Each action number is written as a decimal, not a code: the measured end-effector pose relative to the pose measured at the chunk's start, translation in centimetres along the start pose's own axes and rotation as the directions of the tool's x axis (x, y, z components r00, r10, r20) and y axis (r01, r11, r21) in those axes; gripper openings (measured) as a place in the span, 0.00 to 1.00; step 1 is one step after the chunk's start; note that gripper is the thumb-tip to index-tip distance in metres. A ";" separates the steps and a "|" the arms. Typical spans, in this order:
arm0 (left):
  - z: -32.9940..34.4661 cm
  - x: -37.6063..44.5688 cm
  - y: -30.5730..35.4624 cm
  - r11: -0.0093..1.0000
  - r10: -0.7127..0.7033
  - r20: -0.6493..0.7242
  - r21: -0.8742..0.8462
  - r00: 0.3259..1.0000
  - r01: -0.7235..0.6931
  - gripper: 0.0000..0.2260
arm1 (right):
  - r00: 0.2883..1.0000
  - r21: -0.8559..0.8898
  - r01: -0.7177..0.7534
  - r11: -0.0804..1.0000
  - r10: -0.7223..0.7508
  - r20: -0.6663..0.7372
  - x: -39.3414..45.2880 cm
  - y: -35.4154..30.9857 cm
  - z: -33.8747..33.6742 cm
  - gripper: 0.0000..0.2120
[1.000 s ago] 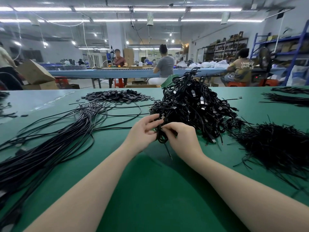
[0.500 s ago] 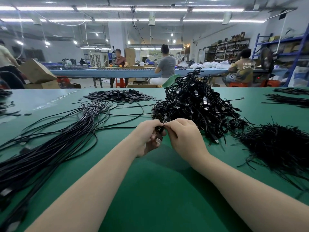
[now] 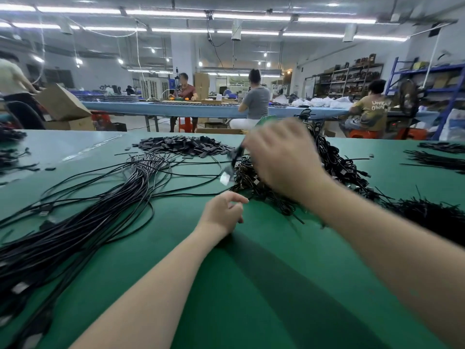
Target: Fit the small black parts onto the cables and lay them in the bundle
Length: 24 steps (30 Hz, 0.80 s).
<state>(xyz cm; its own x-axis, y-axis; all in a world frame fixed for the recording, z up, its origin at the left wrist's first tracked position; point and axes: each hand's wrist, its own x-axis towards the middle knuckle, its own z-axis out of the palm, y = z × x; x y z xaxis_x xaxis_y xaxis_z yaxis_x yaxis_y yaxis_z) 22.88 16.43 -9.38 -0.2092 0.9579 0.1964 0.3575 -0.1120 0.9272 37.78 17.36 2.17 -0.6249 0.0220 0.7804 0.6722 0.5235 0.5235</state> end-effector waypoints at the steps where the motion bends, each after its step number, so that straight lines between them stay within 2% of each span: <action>1: 0.2 0.1 -0.1 0.998 0.005 0.006 0.061 1.000 -0.006 0.12 | 0.992 -0.132 -0.079 0.988 0.092 0.091 2.0 2.2 -0.1 0.07; 2: 0.3 0.0 -0.2 0.995 0.016 0.014 0.096 1.000 -0.017 0.12 | 0.951 -0.266 -0.200 0.943 0.252 0.178 3.9 4.6 -0.1 0.10; 3: 0.4 0.1 -0.2 0.994 0.023 0.017 0.110 1.000 -0.025 0.12 | 0.859 -0.367 -0.322 0.873 0.432 0.274 5.6 6.8 -0.4 0.13; 4: 0.3 -0.1 -0.3 0.995 0.028 0.019 0.100 0.999 -0.029 0.12 | 0.725 -0.412 -0.429 0.804 0.579 0.373 6.7 8.4 -0.7 0.14; 5: 0.2 -0.1 -0.3 0.996 0.026 0.025 0.080 0.999 -0.028 0.12 | 0.593 -0.416 -0.489 0.767 0.642 0.486 7.2 9.2 -0.6 0.12; 6: 0.1 -0.2 -0.3 0.998 0.020 0.031 0.061 0.999 -0.021 0.12 | 0.507 -0.366 -0.508 0.779 0.615 0.604 7.4 9.2 -0.2 0.09; 7: 0.1 -0.2 -0.3 0.999 0.013 0.031 0.053 0.999 -0.015 0.12 | 0.478 -0.277 -0.513 0.813 0.538 0.694 7.2 8.3 0.1 0.07; 8: 0.2 -0.3 -0.2 0.999 0.015 0.022 0.046 1.000 -0.016 0.12 | 0.496 -0.174 -0.513 0.841 0.456 0.739 6.4 6.8 0.5 0.07; 10: 0.4 -0.4 -0.2 0.996 0.043 -0.054 0.085 0.998 -0.039 0.11 | 0.546 -0.024 -0.528 0.849 0.361 0.756 3.0 2.2 1.4 0.13; 13: 0.2 -0.5 -0.3 0.965 0.073 -0.144 0.259 0.987 -0.034 0.11 | 0.472 0.017 -0.573 0.819 0.313 0.824 -4.6 -5.7 2.0 0.17; 14: 0.1 -0.4 0.0 0.950 0.048 -0.109 0.313 0.993 -0.011 0.12 | 0.447 0.024 -0.608 0.794 0.317 0.836 -6.6 -7.3 2.0 0.17; 16: -0.8 -0.2 1.3 0.875 -0.001 0.043 0.484 0.999 -0.020 0.14 | 0.458 0.070 -0.690 0.720 0.361 0.812 -8.8 -8.1 2.3 0.17; 18: -3.3 0.2 2.6 0.692 0.010 0.139 0.714 0.990 -0.107 0.15 | 0.481 0.126 -0.718 0.684 0.358 0.800 -9.1 -7.5 2.6 0.16; 19: -5.2 0.2 3.1 0.537 0.020 0.142 0.834 0.990 -0.130 0.15 | 0.490 0.141 -0.713 0.687 0.344 0.801 -9.1 -7.4 2.6 0.16; 20: -7.4 0.2 3.4 0.338 0.030 0.122 0.933 0.992 -0.124 0.16 | 0.498 0.152 -0.711 0.687 0.339 0.798 -9.0 -7.4 2.7 0.16; 21: -9.9 0.1 3.4 0.129 0.011 0.083 0.988 0.997 -0.083 0.16 | 0.500 0.158 -0.715 0.681 0.340 0.796 -9.1 -7.5 2.7 0.16; 22: -12.4 -0.1 3.2 -0.038 -0.033 0.025 0.999 0.999 -0.026 0.16 | 0.504 0.168 -0.724 0.669 0.345 0.792 -9.1 -7.5 2.8 0.16; 23: -15.0 -0.5 2.9 -0.141 -0.092 -0.049 0.989 0.995 0.036 0.15 | 0.506 0.179 -0.731 0.658 0.349 0.789 -9.1 -7.6 2.8 0.16; 24: -17.6 -0.8 2.1 -0.199 -0.153 -0.131 0.975 0.980 0.099 0.13 | 0.508 0.185 -0.737 0.650 0.352 0.786 -9.1 -7.6 2.8 0.16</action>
<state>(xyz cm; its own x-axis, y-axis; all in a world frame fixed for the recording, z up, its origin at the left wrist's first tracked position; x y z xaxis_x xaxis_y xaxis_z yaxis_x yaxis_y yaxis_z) 7.81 10.75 -1.98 -0.3784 0.9210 0.0925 0.7957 0.3747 -0.4759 37.22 15.56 -9.88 -0.3927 0.8652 0.3120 0.8242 0.4815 -0.2980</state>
